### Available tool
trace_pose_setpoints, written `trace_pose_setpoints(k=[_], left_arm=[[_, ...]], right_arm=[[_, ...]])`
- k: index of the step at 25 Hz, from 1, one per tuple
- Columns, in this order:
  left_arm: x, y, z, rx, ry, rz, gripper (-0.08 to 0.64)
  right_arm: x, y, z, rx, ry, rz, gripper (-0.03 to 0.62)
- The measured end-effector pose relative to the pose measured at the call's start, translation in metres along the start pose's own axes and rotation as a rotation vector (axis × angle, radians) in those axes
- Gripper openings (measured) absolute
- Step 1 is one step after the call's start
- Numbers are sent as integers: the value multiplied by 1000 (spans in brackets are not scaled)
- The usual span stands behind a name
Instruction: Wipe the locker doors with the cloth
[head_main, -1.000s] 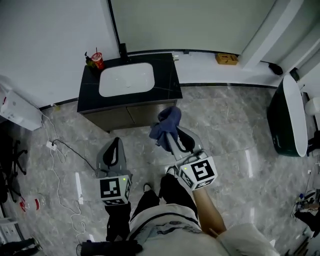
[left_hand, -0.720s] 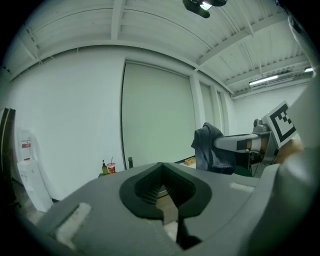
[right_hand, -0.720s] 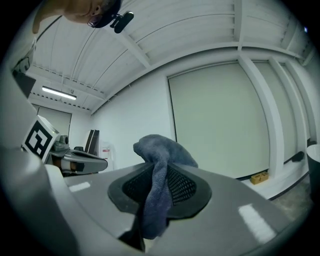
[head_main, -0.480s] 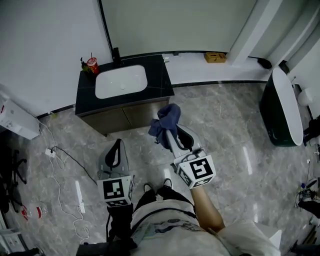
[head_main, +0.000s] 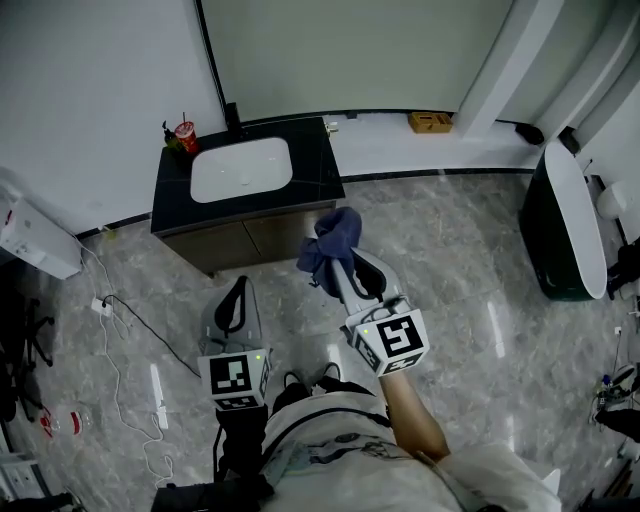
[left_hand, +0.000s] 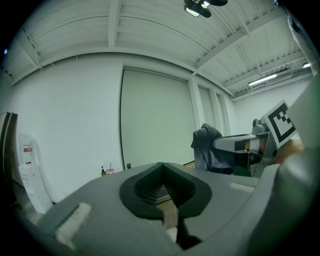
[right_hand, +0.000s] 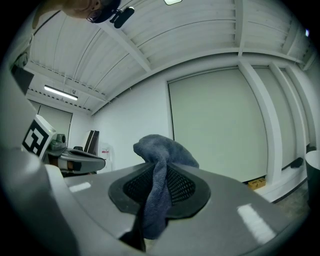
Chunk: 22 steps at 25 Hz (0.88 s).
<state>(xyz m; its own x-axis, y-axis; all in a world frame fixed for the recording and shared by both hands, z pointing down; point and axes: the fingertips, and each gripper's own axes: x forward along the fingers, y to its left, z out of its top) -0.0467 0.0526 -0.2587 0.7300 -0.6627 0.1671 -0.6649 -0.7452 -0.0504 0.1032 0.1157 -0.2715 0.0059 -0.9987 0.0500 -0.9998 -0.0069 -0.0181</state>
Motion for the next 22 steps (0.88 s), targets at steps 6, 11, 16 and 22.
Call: trace_pose_setpoints(k=[6,11,16,22], left_arm=[[7,4,4,5,-4,10,0],[11,2,7,12,-8,0,0],[17,1,6,16,-2,-11,0],[24,-1,6,19,2,-19,0]], right_arm=[[7,-3,2,-4,-2,9,72],[8,-7,3,-1,-8,1,72],[10,-11,1,-2,-4,-7,72],[13,-17,-2,-1,4,-8,72]])
